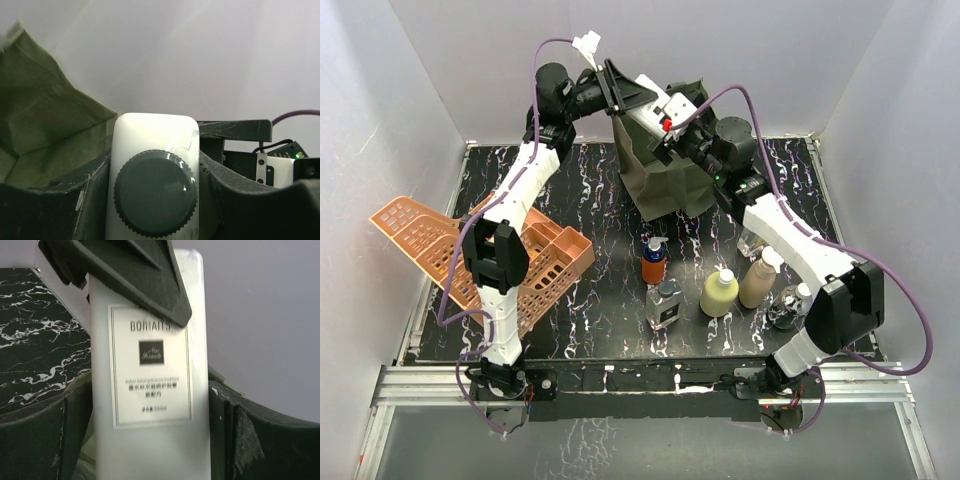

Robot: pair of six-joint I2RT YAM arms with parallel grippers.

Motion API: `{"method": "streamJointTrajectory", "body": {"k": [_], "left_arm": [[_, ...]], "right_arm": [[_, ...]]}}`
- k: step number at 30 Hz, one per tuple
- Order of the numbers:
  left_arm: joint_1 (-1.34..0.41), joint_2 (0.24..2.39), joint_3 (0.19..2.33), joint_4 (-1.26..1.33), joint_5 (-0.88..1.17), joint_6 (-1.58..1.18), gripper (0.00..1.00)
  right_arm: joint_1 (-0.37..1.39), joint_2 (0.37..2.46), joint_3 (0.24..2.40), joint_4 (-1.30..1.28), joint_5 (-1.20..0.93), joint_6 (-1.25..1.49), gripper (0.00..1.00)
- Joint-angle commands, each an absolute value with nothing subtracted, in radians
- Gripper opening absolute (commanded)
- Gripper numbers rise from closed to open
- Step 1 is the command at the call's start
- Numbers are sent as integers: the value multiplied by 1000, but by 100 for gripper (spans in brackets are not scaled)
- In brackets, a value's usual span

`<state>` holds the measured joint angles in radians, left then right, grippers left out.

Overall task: Place the personal care products into the canvas bag
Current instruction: Pick up the care product from the canvas bag, then place the care product in the canvas bag.

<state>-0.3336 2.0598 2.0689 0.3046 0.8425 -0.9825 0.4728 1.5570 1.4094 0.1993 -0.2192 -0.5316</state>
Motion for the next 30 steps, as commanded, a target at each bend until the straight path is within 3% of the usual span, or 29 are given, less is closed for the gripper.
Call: {"method": "streamJointTrajectory", "body": {"k": [1,7,22,30], "left_arm": [[-303,2047,2196,392,757,-985,0],[-302,2113,2288,352,740,-914,0],[-366,2301,2524,90,710,-364,0],[-441,2269,2465,62,645,-134,0]], "right_arm": [[471,1483,1410,191,-189,-584,94],[471,1470,1409,156,-162,-582,99],[430,1396,1437,-29,170,-444,100],[314,1443,1542,-281,-16,-211,91]]}}
